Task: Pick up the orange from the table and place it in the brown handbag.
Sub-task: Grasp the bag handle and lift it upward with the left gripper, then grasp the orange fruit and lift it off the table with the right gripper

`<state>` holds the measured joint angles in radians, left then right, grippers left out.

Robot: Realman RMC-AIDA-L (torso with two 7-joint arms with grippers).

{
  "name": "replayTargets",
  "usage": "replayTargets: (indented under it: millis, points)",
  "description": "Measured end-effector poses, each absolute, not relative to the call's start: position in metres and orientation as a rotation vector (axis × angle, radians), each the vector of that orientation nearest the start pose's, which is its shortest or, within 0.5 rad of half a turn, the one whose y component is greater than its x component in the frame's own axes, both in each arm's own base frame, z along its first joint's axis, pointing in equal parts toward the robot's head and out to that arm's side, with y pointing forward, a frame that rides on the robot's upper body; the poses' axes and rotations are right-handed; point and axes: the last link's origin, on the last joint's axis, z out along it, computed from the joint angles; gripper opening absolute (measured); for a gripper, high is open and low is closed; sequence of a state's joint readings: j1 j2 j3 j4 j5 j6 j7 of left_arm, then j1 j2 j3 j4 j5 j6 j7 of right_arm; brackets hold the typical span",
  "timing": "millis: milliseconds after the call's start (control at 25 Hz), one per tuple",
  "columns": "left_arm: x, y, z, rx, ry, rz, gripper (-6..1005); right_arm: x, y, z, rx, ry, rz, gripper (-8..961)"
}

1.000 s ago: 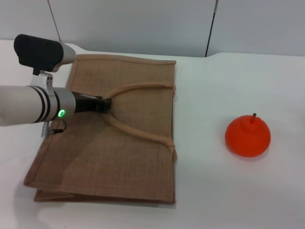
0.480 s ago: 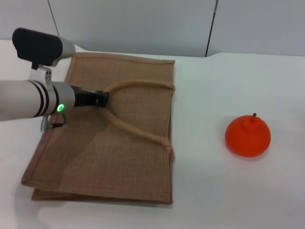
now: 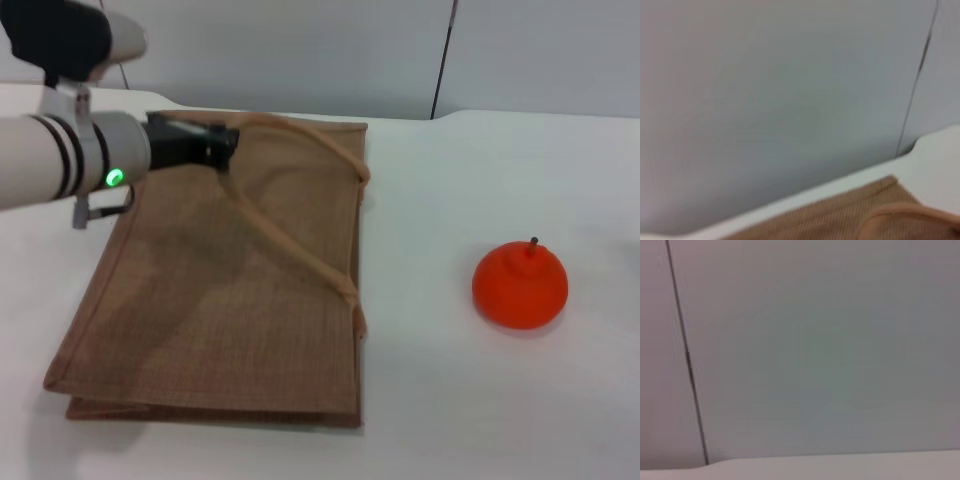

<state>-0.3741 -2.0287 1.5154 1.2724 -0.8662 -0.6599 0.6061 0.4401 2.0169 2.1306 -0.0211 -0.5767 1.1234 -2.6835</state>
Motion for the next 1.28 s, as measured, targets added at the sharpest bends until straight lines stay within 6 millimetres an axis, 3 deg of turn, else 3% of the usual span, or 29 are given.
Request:
replayTargets:
  millis: [480,840,1280]
  points:
    - [-0.166,0.380,0.076,-2.192,-0.659,-0.314,126,0.366,0.327,0.008,-1.806,0.727,0.668,879]
    - [-0.144,0.371,0.097,-2.226,-0.555,-0.308,126,0.351,0.337,0.013,-1.956,0.712,0.725,880]
    - [-0.138,0.364,0.119,-2.193,-0.518,-0.310,126,0.331,0.330,0.031,-2.103,0.645,0.892,882]
